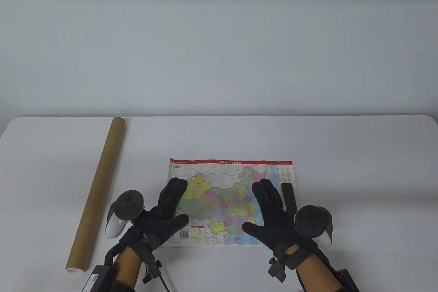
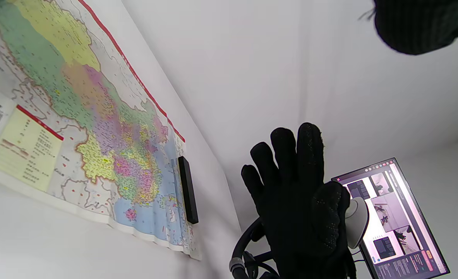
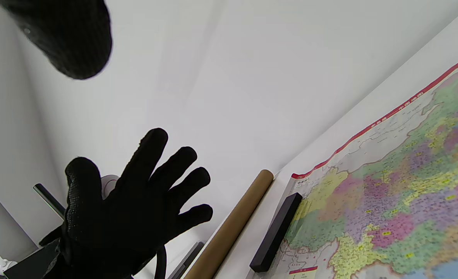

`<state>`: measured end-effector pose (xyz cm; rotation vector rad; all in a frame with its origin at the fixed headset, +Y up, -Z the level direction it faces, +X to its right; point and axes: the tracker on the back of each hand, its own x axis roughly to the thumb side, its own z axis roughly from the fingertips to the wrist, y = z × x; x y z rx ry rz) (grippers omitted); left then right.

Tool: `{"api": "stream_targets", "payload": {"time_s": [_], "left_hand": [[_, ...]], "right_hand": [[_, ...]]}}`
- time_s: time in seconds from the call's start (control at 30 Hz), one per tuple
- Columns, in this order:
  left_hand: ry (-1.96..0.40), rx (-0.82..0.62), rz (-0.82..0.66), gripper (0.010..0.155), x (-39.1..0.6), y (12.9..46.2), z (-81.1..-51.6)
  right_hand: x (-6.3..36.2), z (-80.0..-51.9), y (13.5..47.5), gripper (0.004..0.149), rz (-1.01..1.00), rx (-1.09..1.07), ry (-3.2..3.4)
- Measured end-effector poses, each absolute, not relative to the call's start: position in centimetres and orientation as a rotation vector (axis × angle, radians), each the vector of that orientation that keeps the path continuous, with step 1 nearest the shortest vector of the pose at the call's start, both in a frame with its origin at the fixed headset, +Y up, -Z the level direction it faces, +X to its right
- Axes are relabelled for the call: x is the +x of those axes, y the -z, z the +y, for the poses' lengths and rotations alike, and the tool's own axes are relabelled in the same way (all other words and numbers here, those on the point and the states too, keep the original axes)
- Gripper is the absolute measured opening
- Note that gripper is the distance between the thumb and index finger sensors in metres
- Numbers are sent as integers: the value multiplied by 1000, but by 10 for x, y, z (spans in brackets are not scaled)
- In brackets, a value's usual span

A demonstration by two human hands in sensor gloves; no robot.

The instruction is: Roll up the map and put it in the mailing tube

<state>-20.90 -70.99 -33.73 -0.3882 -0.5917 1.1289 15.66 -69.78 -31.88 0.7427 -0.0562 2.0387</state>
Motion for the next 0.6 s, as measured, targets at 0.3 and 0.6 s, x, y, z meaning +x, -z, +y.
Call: {"api": "stream_targets", "payload": {"time_s": [0.3,0.6], "left_hand": [[-1130,-385,-601,92,-208,336,-708],[-1112,-147,-333,89,-236,339,-687]], "right_hand": [[156,-698,319,97,-52,730,-2023],[156,-697,319,97,-54,738,-2023]]}}
